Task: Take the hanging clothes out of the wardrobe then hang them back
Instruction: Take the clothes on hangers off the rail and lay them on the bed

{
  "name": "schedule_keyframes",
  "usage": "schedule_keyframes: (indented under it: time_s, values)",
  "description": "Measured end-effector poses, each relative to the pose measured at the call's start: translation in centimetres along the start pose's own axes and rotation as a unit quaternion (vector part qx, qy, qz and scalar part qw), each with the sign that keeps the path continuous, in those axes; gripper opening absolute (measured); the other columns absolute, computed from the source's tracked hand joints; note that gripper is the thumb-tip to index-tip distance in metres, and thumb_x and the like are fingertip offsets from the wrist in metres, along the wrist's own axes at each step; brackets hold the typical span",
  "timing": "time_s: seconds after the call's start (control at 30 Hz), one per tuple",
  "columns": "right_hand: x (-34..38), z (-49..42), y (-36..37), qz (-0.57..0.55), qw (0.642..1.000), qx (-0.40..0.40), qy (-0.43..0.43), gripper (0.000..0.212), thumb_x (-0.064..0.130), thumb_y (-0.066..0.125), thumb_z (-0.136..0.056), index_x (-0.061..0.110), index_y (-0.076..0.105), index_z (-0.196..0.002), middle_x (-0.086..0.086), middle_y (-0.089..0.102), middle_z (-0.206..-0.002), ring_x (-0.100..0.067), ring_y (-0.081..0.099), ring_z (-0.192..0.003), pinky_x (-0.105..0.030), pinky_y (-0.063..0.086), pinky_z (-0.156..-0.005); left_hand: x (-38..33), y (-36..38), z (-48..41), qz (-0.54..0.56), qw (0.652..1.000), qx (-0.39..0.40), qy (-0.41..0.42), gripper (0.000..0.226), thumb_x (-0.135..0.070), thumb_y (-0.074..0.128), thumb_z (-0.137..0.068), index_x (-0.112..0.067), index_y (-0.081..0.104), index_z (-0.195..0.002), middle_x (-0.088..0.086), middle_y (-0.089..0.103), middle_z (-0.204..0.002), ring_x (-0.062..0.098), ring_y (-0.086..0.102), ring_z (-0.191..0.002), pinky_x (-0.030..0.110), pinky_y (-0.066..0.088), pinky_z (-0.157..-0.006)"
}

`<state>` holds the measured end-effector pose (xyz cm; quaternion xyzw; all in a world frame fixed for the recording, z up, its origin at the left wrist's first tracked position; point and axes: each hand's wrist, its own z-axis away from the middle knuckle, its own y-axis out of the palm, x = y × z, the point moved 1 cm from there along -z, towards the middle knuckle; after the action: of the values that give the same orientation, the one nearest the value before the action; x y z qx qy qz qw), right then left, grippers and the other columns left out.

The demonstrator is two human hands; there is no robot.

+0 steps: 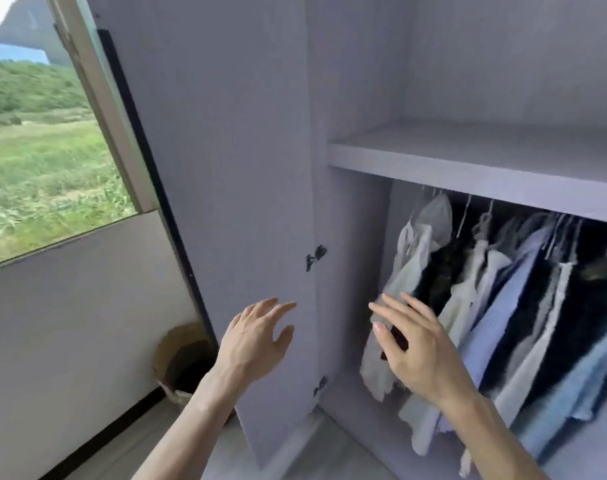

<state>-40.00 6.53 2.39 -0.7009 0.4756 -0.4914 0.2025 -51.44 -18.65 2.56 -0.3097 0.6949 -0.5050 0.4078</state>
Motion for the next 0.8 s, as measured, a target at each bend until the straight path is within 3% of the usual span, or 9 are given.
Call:
schedule_keyframes:
  time_s: [0.17, 0.4, 0.47, 0.6, 0.67, 0.8]
  values:
    - [-2.7, -3.9, -3.2, 0.078, 0.992, -0.068, 0.068, 0.044, 0.052, 0.039, -0.100, 0.035, 0.056, -0.138, 0.018, 0.046, -0.147, 0.001, 0.019, -0.146, -0.019, 0.016, -0.115, -2.2, -0.2, -9.3, 0.052, 0.993, 0.037, 0.100, 0.048, -0.046, 0.041, -0.101, -0.050, 0.032, -0.147, -0.016, 0.029, -0.158, 0.011, 0.030, -0.144, 0.031, 0.029, -0.115]
    - [-6.1, -10.7, -8.1, 0.201, 0.952, -0.202, 0.110, 0.058, 0.055, 0.033, -0.095, 0.027, 0.054, -0.141, 0.001, 0.045, -0.152, -0.018, 0.028, -0.146, -0.030, 0.018, -0.119, -5.7, 0.9, -20.2, 0.138, 0.972, 0.064, 0.178, 0.051, -0.043, 0.047, -0.099, -0.040, 0.036, -0.149, -0.014, 0.038, -0.153, 0.012, 0.036, -0.141, 0.033, 0.032, -0.115]
    - [-7.4, -13.6, -9.7, 0.270, 0.925, -0.235, 0.126, 0.057, 0.053, 0.034, -0.096, 0.028, 0.047, -0.146, -0.003, 0.036, -0.158, -0.023, 0.022, -0.149, -0.040, 0.019, -0.121, -7.3, 1.5, -22.9, 0.162, 0.965, 0.094, 0.185, 0.055, -0.044, 0.047, -0.100, -0.036, 0.032, -0.152, -0.012, 0.036, -0.155, 0.011, 0.035, -0.142, 0.030, 0.031, -0.115]
    - [-12.0, -19.2, -11.4, 0.378, 0.877, -0.225, 0.194, 0.060, 0.057, 0.023, -0.098, 0.037, 0.026, -0.154, -0.004, 0.020, -0.164, -0.027, 0.010, -0.152, -0.055, 0.008, -0.121, -10.8, 3.6, -28.2, 0.249, 0.945, 0.143, 0.157, 0.061, -0.045, 0.051, -0.099, -0.032, 0.027, -0.154, -0.006, 0.031, -0.158, 0.015, 0.032, -0.144, 0.030, 0.028, -0.115]
    - [-14.6, -20.8, -10.9, 0.419, 0.853, -0.251, 0.185, 0.056, 0.053, 0.027, -0.100, 0.033, 0.037, -0.151, -0.005, 0.032, -0.159, -0.030, 0.022, -0.148, -0.061, 0.009, -0.119, -12.7, 5.7, -30.7, 0.294, 0.930, 0.181, 0.127, 0.066, -0.047, 0.053, -0.098, -0.031, 0.024, -0.155, -0.002, 0.031, -0.158, 0.017, 0.033, -0.144, 0.031, 0.029, -0.116]
    - [-18.2, -22.7, -9.7, 0.480, 0.782, -0.384, 0.103, 0.042, 0.048, 0.048, -0.097, 0.026, 0.061, -0.131, -0.006, 0.057, -0.132, -0.031, 0.044, -0.130, -0.062, 0.018, -0.113, -16.5, 9.7, -34.7, 0.364, 0.903, 0.219, 0.067, 0.072, -0.051, 0.055, -0.095, -0.029, 0.023, -0.156, -0.001, 0.030, -0.159, 0.019, 0.033, -0.145, 0.038, 0.031, -0.118]
